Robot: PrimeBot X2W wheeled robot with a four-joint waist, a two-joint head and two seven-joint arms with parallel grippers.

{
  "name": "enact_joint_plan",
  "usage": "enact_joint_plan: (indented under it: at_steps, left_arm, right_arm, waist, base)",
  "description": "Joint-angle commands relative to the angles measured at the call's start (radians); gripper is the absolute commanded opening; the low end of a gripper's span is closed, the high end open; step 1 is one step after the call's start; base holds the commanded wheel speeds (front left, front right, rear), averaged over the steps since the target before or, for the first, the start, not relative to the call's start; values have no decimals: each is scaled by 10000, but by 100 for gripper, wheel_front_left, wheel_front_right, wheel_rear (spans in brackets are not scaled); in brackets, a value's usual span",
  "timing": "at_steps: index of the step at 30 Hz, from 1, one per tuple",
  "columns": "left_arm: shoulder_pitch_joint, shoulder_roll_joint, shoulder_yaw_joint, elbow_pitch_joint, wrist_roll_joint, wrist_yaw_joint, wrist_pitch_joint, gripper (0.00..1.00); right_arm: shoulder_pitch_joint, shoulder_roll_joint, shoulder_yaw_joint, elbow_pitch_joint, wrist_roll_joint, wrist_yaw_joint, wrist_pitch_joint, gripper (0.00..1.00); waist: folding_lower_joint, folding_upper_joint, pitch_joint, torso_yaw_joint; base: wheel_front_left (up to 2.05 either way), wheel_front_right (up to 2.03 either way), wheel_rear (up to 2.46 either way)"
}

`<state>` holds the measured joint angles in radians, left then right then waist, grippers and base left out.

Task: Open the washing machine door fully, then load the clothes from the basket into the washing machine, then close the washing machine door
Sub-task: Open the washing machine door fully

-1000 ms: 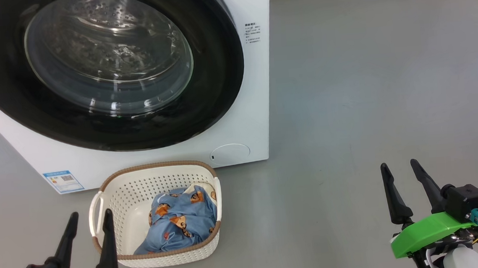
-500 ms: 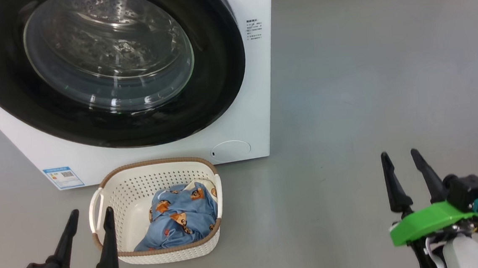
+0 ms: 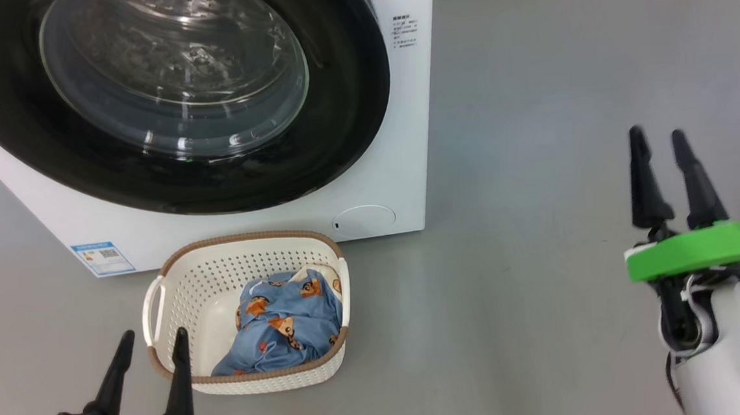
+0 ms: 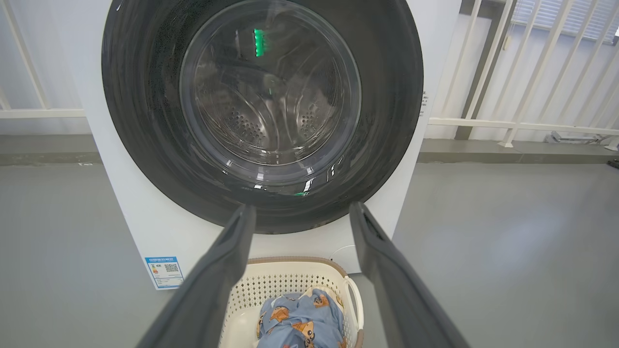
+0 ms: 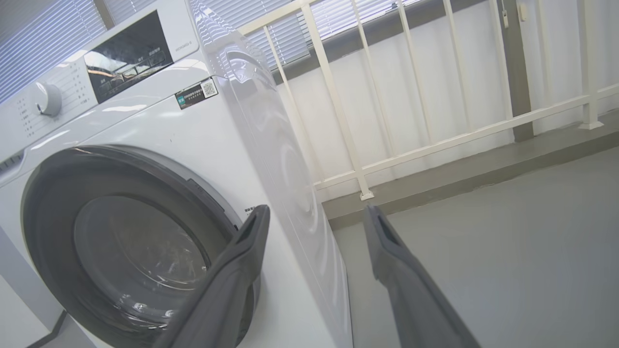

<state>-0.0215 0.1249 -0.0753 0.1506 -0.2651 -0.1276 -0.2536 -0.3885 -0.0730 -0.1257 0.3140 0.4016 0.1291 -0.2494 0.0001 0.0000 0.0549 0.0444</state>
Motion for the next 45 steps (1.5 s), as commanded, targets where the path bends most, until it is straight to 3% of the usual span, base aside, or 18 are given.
enact_joint_plan:
  at_steps: [1,5,6,7,9,17,26,34,45]
  left_arm:
    - [-223,183,250,-311,124,-30,-82,100]
    - [-275,208,71,-283,166,-30,-82,100]
    - [-300,194,22,-289,164,-30,-82,100]
    - [-329,181,-28,-296,159,-30,-82,100]
    - [-396,154,-132,-309,136,-30,-82,100]
    - [-713,60,-470,-339,83,-30,-82,100]
    - [-1277,-188,-829,-453,178,-30,-82,100]
    - [-1826,-457,-1208,-598,165,-31,-82,100]
    - [-2264,-655,-1619,-696,24,-31,-82,100]
  right_arm:
    - [-552,-143,134,-181,483,16,-21,100]
    - [-1216,-68,-243,122,2170,16,241,100]
    - [-1429,-21,-459,230,2804,16,354,87]
    - [-1650,5,-651,345,3346,16,473,53]
    - [-2125,55,-1078,604,4490,16,768,0]
    - [-3799,-228,-1814,1599,6328,16,2008,0]
    - [-6207,-682,-1898,3210,7401,16,4881,0]
    - [-8185,-1008,-1492,3974,7187,16,7009,0]
    - [-9665,-675,-1191,4389,6513,16,8181,0]
  waist:
    - [0,0,96,71]
    - [0,0,270,158]
    - [0,0,325,191]
    - [0,0,383,224]
    - [0,0,520,287]
    - [0,0,1147,537]
    - [0,0,2120,908]
    - [0,0,2924,1416]
    - [0,0,3753,1967]
  base:
    - [0,0,0]
    - [0,0,0]
    - [0,0,0]
    - [0,0,0]
    - [0,0,0]
    - [0,0,0]
    - [0,0,0]
    - [0,0,0]
    - [0,0,0]
